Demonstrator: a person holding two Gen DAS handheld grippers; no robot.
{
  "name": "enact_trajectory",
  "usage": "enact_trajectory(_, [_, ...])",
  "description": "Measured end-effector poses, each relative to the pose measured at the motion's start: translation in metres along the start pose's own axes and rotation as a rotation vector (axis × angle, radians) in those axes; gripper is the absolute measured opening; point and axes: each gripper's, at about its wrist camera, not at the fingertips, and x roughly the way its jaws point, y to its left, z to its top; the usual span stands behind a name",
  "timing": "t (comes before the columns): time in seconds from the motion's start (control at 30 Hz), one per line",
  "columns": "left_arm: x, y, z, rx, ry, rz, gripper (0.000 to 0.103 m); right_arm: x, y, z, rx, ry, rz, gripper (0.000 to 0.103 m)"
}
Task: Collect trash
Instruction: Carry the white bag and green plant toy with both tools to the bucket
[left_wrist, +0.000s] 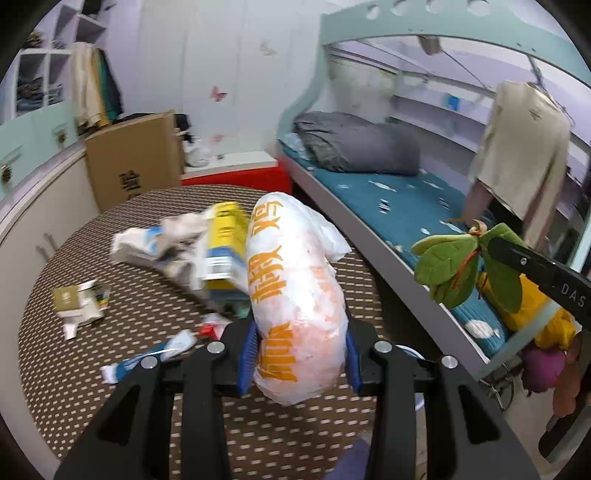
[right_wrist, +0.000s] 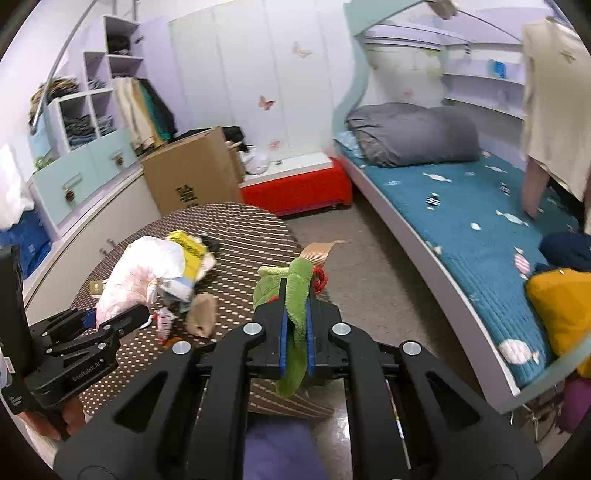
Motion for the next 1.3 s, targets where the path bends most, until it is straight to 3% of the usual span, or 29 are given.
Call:
enact_trajectory(0.5, [0.048, -0.124, 0.001, 0.212, 0.085, -0.195, 0.038, -0.032, -0.098, -0.037, 0.183, 0.015, -0.185, 0.008])
enact_trajectory(1.07, [0.139, -0.263, -0.049, 0.446, 0.331, -0.313, 0.039, -0.032, -0.204, -0.095, 0.408, 0.133, -0.37, 0.008])
enact_trajectory(1.13, [0.149, -0.274, -0.054, 0.469, 0.333, -0.335, 0.045, -0.032, -0.214, -0.102, 0.432, 0.147, -0.39, 0.008])
enact_trajectory(1.2, [0.158, -0.283, -0.057, 0.486, 0.329, -0.323, 0.077, -0.032, -0.223, -0.108, 0.456, 0.157, -0.406, 0.008])
enact_trajectory(1.3, [0.172, -0.285, -0.062, 0.463, 0.352, -0.3, 0.078, -0.033, -0.233, -0.114, 0.48, 0.169, -0.425, 0.008])
